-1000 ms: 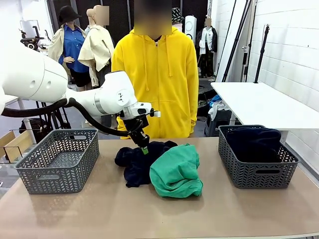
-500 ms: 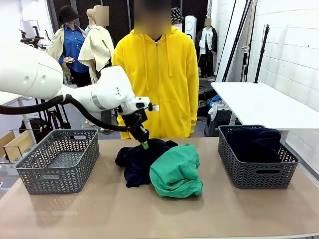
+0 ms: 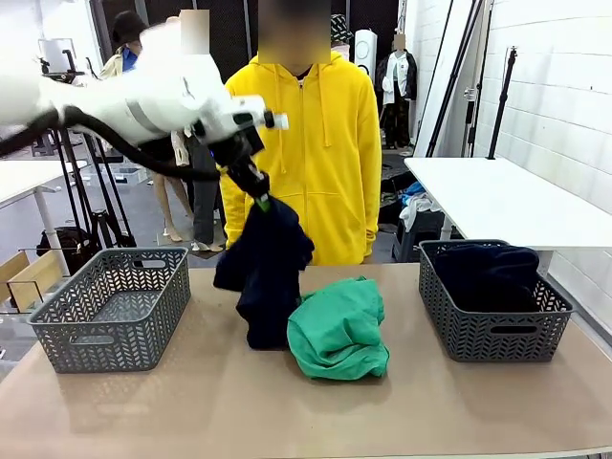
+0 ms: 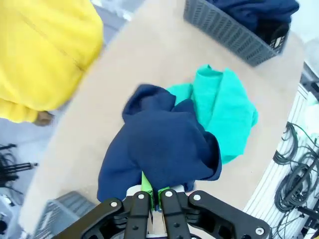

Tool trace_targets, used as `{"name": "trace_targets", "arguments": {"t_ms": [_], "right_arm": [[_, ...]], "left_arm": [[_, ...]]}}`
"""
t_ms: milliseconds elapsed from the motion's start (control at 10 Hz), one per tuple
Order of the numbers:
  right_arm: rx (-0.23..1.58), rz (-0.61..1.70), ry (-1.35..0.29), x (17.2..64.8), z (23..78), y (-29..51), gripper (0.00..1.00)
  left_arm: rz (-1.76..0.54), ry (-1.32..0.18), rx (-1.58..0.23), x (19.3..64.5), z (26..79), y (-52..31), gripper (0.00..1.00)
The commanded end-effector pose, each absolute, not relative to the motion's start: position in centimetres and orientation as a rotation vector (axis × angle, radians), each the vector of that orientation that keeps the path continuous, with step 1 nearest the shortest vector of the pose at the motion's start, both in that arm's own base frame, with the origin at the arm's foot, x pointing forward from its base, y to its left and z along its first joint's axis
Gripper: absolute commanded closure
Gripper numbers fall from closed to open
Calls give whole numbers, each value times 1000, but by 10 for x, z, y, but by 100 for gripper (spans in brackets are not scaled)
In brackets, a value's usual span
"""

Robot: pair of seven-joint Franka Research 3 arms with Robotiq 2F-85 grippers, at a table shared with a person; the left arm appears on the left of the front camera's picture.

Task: Sort the tops and bottoms.
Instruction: Lift clothes from the center of the table with your left hand, then sort the clothes according to human instructions.

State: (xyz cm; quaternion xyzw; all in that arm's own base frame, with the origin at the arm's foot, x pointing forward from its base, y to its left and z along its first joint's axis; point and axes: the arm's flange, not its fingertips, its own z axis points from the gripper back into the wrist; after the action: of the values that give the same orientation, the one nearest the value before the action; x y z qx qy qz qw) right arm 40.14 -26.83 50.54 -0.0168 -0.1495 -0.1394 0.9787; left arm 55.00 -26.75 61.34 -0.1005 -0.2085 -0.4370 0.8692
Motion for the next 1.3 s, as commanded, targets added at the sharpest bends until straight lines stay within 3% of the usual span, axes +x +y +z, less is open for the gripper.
{"name": "trace_targets", "arguments": {"t_ms": [0, 500, 900, 1200], "right_arm": [[-35, -268, -299, 401, 504, -269, 0], [-35, -268, -299, 401, 504, -269, 0], [-35, -268, -299, 401, 504, -269, 0], [-35, -268, -299, 401, 504, -269, 0]], "left_arm": [[-933, -540, -123, 544, 661, -269, 100], [-977, -696, -105, 497, 764, -304, 100], [-1030, -717, -164, 461, 772, -298, 100], [-1022, -702, -123, 478, 768, -313, 100]]}}
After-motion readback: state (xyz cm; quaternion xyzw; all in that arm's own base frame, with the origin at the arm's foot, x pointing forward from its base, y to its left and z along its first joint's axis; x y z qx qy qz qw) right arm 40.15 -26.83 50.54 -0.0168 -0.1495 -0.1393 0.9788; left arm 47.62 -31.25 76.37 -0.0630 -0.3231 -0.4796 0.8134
